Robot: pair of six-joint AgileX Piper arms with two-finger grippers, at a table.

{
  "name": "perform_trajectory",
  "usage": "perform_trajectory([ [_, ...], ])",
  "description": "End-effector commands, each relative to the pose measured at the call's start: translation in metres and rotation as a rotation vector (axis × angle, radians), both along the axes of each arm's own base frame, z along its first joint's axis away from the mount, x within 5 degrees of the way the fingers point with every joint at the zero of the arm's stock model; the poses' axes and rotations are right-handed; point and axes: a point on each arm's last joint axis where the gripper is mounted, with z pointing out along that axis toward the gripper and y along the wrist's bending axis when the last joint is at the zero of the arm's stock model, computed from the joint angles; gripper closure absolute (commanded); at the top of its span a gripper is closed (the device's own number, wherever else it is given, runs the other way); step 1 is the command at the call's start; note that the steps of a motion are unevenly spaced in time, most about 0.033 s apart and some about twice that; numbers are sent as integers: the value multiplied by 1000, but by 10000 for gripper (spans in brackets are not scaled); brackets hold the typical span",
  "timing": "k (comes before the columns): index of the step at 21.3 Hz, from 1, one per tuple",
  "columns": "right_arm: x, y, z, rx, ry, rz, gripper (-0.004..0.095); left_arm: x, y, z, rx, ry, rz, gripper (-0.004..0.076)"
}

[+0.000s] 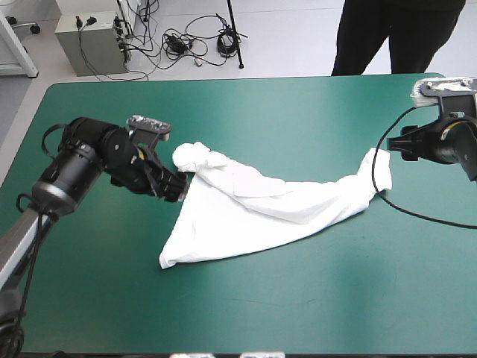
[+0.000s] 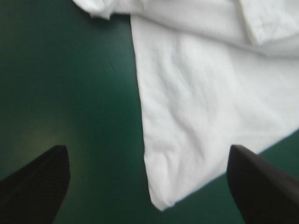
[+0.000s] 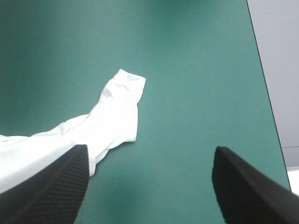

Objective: Fold the cloth

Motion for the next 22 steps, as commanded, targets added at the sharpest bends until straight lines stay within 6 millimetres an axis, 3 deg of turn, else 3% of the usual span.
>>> perform_trajectory([
  [1, -21, -3, 14, -9, -91, 7, 239, -39, 12, -7, -2, 70, 27, 63],
  [6, -34, -1, 1, 14, -70, 22, 239, -50, 12, -64, -21, 156, 38, 69],
  [10, -34, 0, -3, 13, -60, 32, 239, -47, 10, -103, -34, 168, 61, 174],
  [16, -34, 1, -3, 12, -63, 55, 278, -31, 2, -136, -2, 265, 75, 296],
  [22, -28, 0, -9, -9, -38, 51, 278, -33, -10, -140, 1, 265, 48, 436],
])
